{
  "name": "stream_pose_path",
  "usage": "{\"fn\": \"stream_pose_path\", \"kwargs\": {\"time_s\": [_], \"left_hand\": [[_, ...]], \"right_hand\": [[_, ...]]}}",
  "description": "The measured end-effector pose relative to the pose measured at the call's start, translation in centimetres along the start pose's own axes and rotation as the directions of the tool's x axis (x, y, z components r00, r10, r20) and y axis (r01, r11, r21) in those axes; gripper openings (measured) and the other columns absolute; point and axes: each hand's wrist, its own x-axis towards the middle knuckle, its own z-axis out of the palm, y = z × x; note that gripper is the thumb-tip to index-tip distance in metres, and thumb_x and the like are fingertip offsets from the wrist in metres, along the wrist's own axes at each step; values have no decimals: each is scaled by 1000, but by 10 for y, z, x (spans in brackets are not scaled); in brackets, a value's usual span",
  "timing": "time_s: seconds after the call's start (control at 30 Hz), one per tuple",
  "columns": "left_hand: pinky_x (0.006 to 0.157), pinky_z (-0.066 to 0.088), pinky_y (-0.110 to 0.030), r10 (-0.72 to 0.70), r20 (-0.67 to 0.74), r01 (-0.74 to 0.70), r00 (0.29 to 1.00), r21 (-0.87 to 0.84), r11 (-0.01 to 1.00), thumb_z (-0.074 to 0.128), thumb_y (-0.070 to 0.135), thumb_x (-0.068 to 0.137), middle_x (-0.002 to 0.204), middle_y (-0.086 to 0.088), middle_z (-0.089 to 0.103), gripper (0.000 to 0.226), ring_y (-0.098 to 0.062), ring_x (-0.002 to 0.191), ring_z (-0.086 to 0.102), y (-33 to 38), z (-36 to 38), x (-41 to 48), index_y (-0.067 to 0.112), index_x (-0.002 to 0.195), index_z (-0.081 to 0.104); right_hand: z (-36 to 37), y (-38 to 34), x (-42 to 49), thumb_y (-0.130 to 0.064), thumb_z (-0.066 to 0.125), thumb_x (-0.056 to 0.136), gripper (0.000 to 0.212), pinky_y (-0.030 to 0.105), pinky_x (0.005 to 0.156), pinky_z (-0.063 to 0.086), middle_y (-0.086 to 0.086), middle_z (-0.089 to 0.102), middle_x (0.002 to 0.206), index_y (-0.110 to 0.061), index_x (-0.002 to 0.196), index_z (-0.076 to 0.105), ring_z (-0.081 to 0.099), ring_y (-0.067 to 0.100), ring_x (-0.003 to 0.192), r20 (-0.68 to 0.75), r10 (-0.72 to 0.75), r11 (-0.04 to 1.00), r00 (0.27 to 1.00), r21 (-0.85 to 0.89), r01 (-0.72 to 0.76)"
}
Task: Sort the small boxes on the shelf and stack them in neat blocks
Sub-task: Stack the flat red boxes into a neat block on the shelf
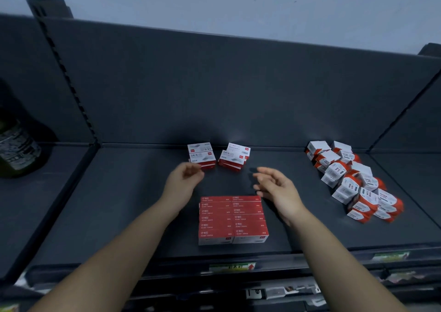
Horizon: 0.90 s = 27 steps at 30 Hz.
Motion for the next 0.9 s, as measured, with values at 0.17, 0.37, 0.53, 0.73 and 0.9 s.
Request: {"fn": "stream_pose_path", "kwargs": {"time_s": [0.17, 0.37, 0.53, 0.73, 0.9], "left_hand": [[86, 47, -27, 56, -68, -31, 996, 325, 945, 76, 17, 81, 114, -2, 58, 44, -18, 103, 58, 2, -7, 48, 13, 119, 55], [108, 28, -34, 51, 48, -69, 998, 596, 800, 70, 32, 87, 138, -11, 44, 68, -31, 130, 37, -14, -4, 60, 26, 146, 39], [99, 30, -21, 268, 27, -229, 963, 603, 764, 69, 19, 89, 124, -9, 50, 53, -25, 118, 47, -30, -6, 55, 18, 139, 52], [101, 31, -21, 376, 27, -310, 926, 621, 720, 73, 18, 85, 125, -7, 47, 46, -20, 118, 45, -33, -3, 47, 13, 129, 62], [100, 26, -18, 361, 73, -327, 930, 613, 719, 77, 20, 80, 124, -1, 41, 45, -10, 117, 35, -28, -3, 42, 16, 123, 63]], "right_hand": [[21, -16, 41, -7, 64, 92, 15, 21, 75, 44, -1, 67, 98, -22, 96, 66, 59, 10, 78, -52, -81, 956, 995, -288, 62], [39, -21, 74, -22, 67, 91, 58, 18, 102, 30, 3, 40, 141, -12, 144, 45, 48, 18, 127, 44, -65, 661, 997, -747, 76], [38, -10, 76, -20, 66, 92, 43, 13, 93, 33, -3, 42, 138, -15, 134, 57, 51, 12, 117, 69, -137, 591, 988, -795, 138], [30, -9, 71, -20, 74, 85, 42, 11, 93, 31, -7, 45, 126, -16, 125, 63, 49, 9, 115, 100, -151, 584, 983, -793, 170], [26, -9, 63, -21, 74, 84, 47, 23, 102, 36, -1, 48, 130, -19, 128, 59, 43, 20, 124, 89, -126, 568, 988, -810, 146]]}}
